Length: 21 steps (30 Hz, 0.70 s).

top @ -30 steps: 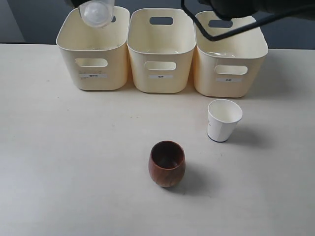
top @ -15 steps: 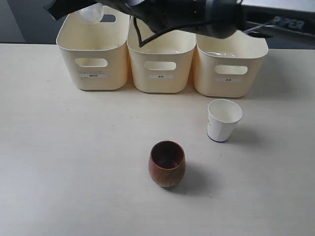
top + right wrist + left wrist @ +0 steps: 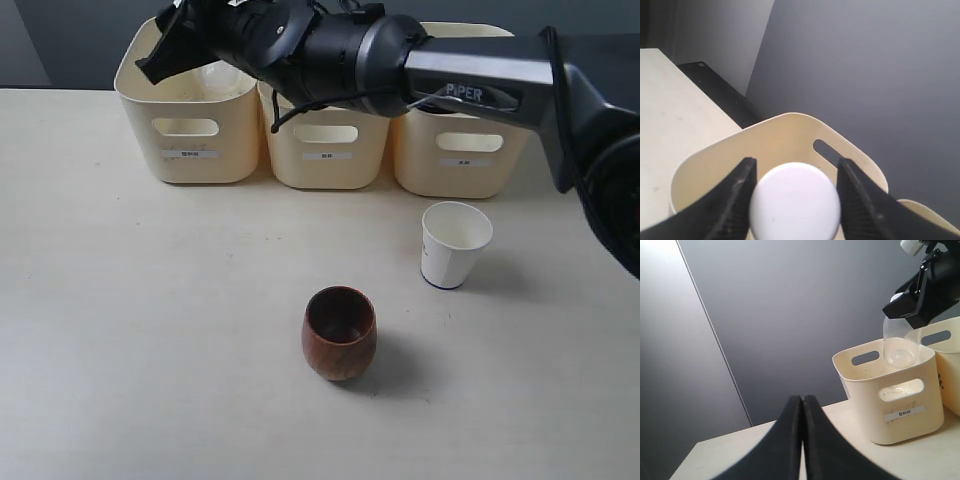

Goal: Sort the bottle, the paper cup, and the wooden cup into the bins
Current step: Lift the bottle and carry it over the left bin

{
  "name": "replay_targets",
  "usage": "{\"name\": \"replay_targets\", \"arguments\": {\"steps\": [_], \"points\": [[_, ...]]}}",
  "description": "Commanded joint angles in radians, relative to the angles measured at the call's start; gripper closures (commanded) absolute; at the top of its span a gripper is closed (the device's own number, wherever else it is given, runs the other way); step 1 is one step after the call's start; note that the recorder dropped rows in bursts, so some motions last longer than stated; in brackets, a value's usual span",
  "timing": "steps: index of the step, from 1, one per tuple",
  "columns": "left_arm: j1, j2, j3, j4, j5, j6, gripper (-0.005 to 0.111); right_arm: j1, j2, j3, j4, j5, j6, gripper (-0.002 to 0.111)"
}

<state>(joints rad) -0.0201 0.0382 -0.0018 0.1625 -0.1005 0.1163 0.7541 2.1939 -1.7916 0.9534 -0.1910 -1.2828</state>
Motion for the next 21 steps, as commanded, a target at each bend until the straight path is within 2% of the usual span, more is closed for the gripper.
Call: {"name": "replay_targets", "arguments": {"steps": [1, 11, 13, 19, 21], "points": [[-0.001, -0.002, 0.002, 0.0, -0.006, -0.002, 0.107, -0.011, 0.004, -0.008, 0.051, 0.026, 0.008, 0.108], [-0.001, -0.002, 0.002, 0.0, -0.006, -0.002, 0.107, -0.026, 0.017, -0.008, 0.094, 0.068, 0.038, 0.106], [-0.001, -0.002, 0.002, 0.0, -0.006, -0.002, 0.107, -0.026, 0.017, -0.008, 0.107, 0.072, 0.038, 0.1], [-0.001, -0.002, 0.002, 0.0, -0.006, -0.002, 0.107, -0.026, 0.017, -0.008, 0.136, 0.075, 0.038, 0.068], [-0.001, -0.002, 0.002, 0.0, -0.006, -0.002, 0.107, -0.026, 0.017, -0.008, 0.144, 0.075, 0.038, 0.062]]}}
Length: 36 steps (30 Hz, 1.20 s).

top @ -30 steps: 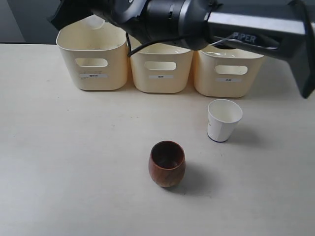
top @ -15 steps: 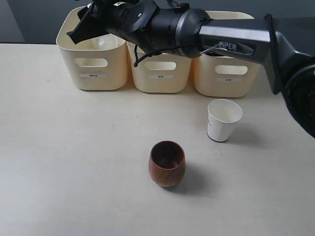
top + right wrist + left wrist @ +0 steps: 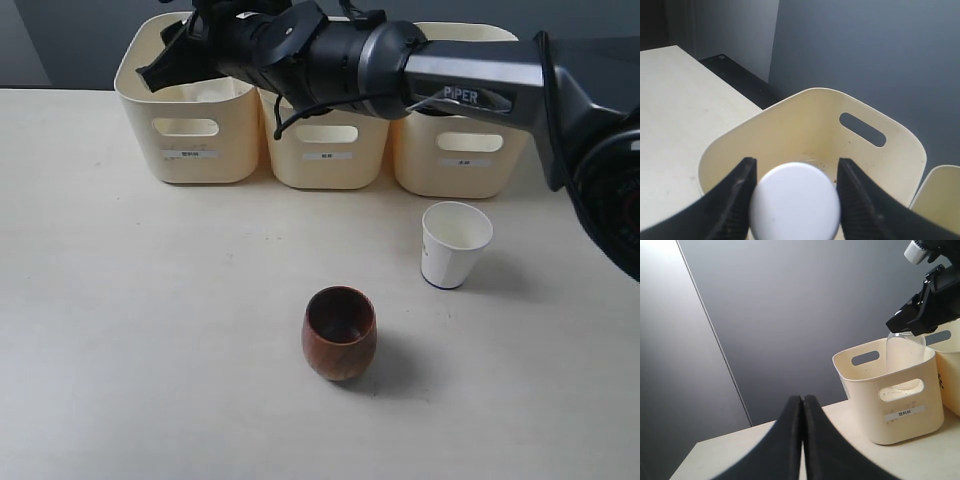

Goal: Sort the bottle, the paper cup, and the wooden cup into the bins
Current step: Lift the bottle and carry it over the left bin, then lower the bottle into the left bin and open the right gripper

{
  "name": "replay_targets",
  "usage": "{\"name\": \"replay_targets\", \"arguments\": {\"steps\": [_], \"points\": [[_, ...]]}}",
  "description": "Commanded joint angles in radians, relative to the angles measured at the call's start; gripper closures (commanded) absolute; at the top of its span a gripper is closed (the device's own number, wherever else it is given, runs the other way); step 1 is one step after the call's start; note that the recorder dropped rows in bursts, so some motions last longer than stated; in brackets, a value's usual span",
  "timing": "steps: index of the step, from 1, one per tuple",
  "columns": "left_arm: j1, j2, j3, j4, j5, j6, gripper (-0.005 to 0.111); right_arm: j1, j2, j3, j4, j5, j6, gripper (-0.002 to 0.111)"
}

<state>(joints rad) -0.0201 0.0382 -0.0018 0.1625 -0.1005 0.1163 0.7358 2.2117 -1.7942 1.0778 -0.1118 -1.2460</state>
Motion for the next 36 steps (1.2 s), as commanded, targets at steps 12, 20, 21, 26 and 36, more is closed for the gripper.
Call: {"name": "replay_targets", "arguments": {"steps": [12, 20, 21, 26, 36], "points": [[-0.001, -0.002, 0.002, 0.0, -0.006, -0.002, 0.107, -0.008, -0.001, -0.006, 0.021, -0.004, 0.001, 0.06], [-0.001, -0.002, 0.002, 0.0, -0.006, -0.002, 0.107, -0.008, -0.001, -0.006, 0.048, -0.032, 0.001, 0.038], [-0.001, -0.002, 0.002, 0.0, -0.006, -0.002, 0.107, -0.008, -0.001, -0.006, 0.048, -0.032, 0.001, 0.038], [-0.001, -0.002, 0.002, 0.0, -0.006, -0.002, 0.107, -0.008, -0.001, -0.006, 0.048, -0.032, 0.001, 0.038], [-0.001, -0.002, 0.002, 0.0, -0.006, -0.002, 0.107, -0.008, -0.001, -0.006, 0.048, -0.032, 0.001, 0.039]]}}
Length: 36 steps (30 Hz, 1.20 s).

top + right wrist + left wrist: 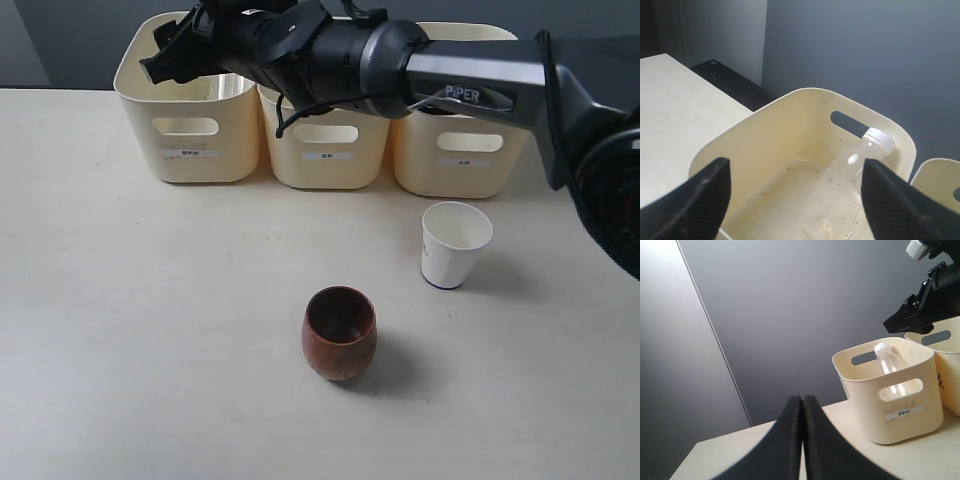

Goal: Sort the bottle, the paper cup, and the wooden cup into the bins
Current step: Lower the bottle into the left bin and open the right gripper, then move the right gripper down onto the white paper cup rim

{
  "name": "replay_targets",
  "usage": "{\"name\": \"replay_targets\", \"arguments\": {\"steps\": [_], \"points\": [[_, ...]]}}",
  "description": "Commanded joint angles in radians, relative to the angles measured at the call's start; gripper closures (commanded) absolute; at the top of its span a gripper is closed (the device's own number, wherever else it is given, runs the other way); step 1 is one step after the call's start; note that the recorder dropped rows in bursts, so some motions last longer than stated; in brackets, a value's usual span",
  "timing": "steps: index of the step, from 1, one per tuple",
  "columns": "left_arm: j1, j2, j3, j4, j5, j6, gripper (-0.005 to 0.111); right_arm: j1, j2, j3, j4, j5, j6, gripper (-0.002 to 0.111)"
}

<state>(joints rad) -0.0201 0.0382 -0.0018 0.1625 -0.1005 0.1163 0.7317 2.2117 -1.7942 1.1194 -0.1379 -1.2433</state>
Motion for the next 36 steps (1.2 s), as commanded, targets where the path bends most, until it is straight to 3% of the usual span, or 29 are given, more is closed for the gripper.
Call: {"name": "replay_targets", "arguments": {"steps": [1, 6, 11, 14, 17, 19, 26, 31, 33, 36], "points": [[-0.001, -0.002, 0.002, 0.0, -0.006, -0.002, 0.107, -0.004, -0.001, -0.006, 0.006, -0.004, -0.001, 0.039], [-0.001, -0.002, 0.002, 0.0, -0.006, -0.002, 0.107, 0.007, -0.014, -0.006, 0.009, 0.039, -0.001, 0.039], [-0.001, -0.002, 0.002, 0.0, -0.006, -0.002, 0.107, 0.02, -0.129, -0.006, -0.012, 0.319, -0.006, 0.039], [-0.001, -0.002, 0.002, 0.0, -0.006, -0.002, 0.107, 0.02, -0.208, -0.006, -0.161, 0.459, 0.147, 0.039], [-0.001, -0.002, 0.002, 0.0, -0.006, -0.002, 0.107, 0.02, -0.288, -0.006, -0.563, 0.661, 0.504, 0.039], [-0.001, -0.002, 0.002, 0.0, -0.006, -0.002, 0.107, 0.02, -0.333, -0.006, -0.757, 0.886, 0.616, 0.039], [-0.001, -0.002, 0.002, 0.0, -0.006, -0.002, 0.107, 0.04, -0.411, -0.006, -0.79, 1.123, 0.69, 0.039], [-0.001, -0.002, 0.002, 0.0, -0.006, -0.002, 0.107, 0.11, -0.45, -0.003, -0.974, 1.255, 0.809, 0.043], [-0.001, -0.002, 0.002, 0.0, -0.006, -0.002, 0.107, 0.129, -0.477, 0.056, -1.028, 1.266, 0.817, 0.052], [-0.001, -0.002, 0.002, 0.0, -0.006, -0.002, 0.107, 0.129, -0.515, 0.165, -1.15, 1.266, 0.877, 0.049]]}}
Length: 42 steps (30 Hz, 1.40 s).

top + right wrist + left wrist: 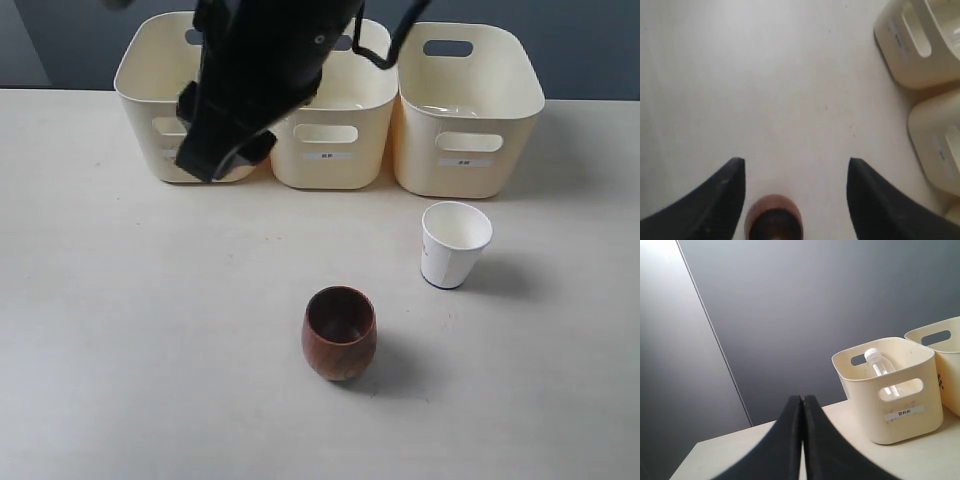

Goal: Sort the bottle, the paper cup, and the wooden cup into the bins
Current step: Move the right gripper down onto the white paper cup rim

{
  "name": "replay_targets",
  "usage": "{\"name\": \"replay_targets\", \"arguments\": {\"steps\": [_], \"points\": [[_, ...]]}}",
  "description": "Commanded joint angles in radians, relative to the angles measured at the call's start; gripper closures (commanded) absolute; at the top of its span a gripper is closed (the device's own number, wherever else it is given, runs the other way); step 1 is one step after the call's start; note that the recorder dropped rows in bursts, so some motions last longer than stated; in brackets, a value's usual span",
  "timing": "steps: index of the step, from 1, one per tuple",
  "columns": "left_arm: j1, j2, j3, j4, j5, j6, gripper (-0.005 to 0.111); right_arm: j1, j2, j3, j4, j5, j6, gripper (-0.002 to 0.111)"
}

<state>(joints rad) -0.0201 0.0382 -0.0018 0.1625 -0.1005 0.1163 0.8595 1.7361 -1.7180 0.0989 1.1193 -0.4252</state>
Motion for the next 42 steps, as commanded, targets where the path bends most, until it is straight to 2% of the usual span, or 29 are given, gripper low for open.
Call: {"name": "replay_targets", "arguments": {"steps": [1, 4, 12, 21, 26, 30, 34, 42], "points": [[-0.001, -0.002, 0.002, 0.0, -0.006, -0.002, 0.107, -0.001, -0.047, 0.12, -0.189, 0.011, 0.089, 0.048], [-0.001, -0.002, 0.002, 0.0, -0.006, -0.002, 0.107, -0.02, -0.075, 0.218, -0.324, 0.026, 0.152, 0.048], [-0.001, -0.002, 0.002, 0.0, -0.006, -0.002, 0.107, -0.112, -0.103, 0.358, -0.338, 0.04, 0.15, 0.048], [-0.001, -0.002, 0.002, 0.0, -0.006, -0.002, 0.107, -0.185, -0.103, 0.416, -0.262, 0.033, 0.145, 0.048], [-0.001, -0.002, 0.002, 0.0, -0.006, -0.002, 0.107, -0.185, -0.103, 0.419, -0.243, -0.021, 0.122, 0.048], [-0.001, -0.002, 0.002, 0.0, -0.006, -0.002, 0.107, -0.185, -0.103, 0.453, -0.248, -0.116, 0.106, 0.048], [-0.001, -0.002, 0.002, 0.0, -0.006, -0.002, 0.107, -0.19, -0.103, 0.514, -0.33, -0.159, 0.106, 0.048], [-0.001, -0.002, 0.002, 0.0, -0.006, -0.002, 0.107, -0.284, -0.103, 0.525, -0.254, -0.194, 0.106, 0.048]]}}
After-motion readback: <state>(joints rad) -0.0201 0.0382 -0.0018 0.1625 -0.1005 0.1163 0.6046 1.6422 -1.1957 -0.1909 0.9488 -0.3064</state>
